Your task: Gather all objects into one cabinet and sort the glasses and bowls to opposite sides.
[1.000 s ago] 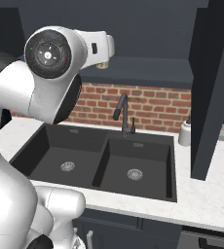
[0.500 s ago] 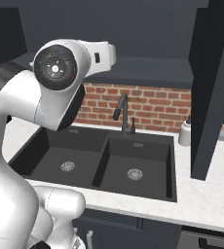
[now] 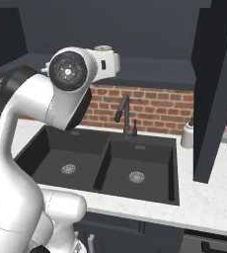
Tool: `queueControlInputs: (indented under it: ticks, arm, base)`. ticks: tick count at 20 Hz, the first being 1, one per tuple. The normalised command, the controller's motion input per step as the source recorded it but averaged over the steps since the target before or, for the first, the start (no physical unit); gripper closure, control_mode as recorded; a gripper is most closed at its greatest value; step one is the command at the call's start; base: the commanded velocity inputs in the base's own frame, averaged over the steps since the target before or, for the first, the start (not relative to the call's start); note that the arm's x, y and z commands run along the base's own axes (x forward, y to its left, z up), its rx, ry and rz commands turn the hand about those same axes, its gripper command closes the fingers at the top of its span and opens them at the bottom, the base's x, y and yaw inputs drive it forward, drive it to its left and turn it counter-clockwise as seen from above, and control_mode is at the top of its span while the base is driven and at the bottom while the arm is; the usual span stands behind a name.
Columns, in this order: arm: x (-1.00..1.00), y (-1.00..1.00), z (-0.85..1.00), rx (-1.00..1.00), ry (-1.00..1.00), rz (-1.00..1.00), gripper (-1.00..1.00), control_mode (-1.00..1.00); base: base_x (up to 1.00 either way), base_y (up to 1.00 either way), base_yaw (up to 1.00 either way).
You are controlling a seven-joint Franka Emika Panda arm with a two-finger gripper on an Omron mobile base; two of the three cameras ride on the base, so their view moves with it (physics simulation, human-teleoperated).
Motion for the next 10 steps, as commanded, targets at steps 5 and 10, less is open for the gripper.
queueControlInputs:
  ticks: [5, 10]
  arm:
    - [0.34, 0.00, 0.00, 0.00, 0.02, 0.00, -1.00, -1.00]
    - [0.42, 0.00, 0.00, 0.00, 0.04, 0.00, -1.00, -1.00]
  base:
    - [0.00, 0.00, 0.00]
    - [0.00, 0.00, 0.00]
